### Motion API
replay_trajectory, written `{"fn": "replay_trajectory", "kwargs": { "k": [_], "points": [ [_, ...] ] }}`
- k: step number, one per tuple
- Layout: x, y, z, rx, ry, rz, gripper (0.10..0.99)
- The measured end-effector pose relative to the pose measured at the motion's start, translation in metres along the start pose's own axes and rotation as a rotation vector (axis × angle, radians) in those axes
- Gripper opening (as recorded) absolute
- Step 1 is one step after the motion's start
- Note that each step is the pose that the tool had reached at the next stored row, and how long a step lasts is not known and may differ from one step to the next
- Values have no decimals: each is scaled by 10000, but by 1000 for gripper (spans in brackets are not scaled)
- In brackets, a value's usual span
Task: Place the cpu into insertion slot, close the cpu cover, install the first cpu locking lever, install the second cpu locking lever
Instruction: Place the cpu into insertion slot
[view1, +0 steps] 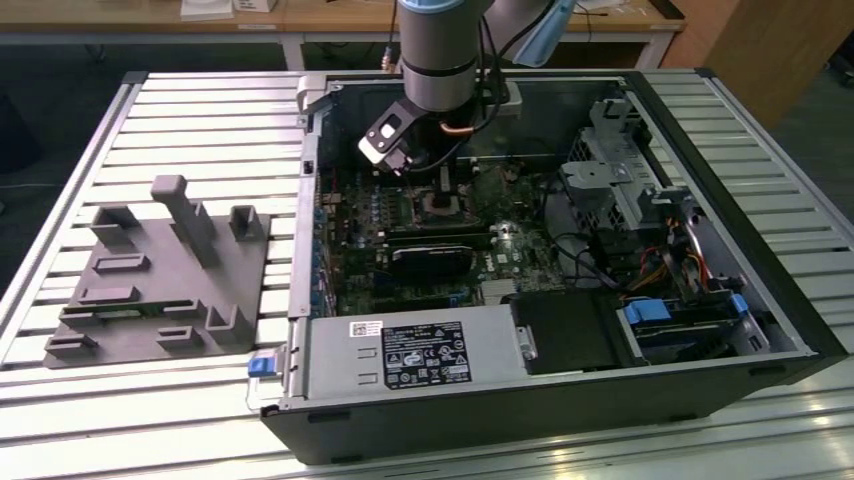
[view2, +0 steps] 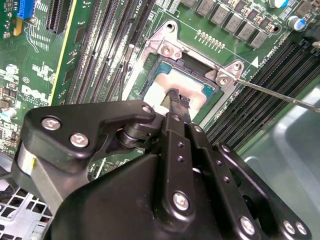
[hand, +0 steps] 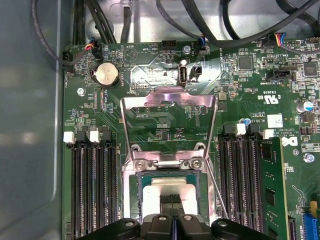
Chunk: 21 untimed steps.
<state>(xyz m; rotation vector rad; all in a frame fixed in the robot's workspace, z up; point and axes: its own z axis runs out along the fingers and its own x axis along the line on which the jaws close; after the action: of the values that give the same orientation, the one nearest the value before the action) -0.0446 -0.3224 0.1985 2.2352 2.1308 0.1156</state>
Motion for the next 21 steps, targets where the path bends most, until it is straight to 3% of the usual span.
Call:
{"fn": "replay_trajectory", "kwargs": {
  "k": [10, 21],
  "points": [
    [4, 3, -14, -12, 21, 2, 106],
    [5, 24, -259, -14, 3, -1, 106]
  ]
}}
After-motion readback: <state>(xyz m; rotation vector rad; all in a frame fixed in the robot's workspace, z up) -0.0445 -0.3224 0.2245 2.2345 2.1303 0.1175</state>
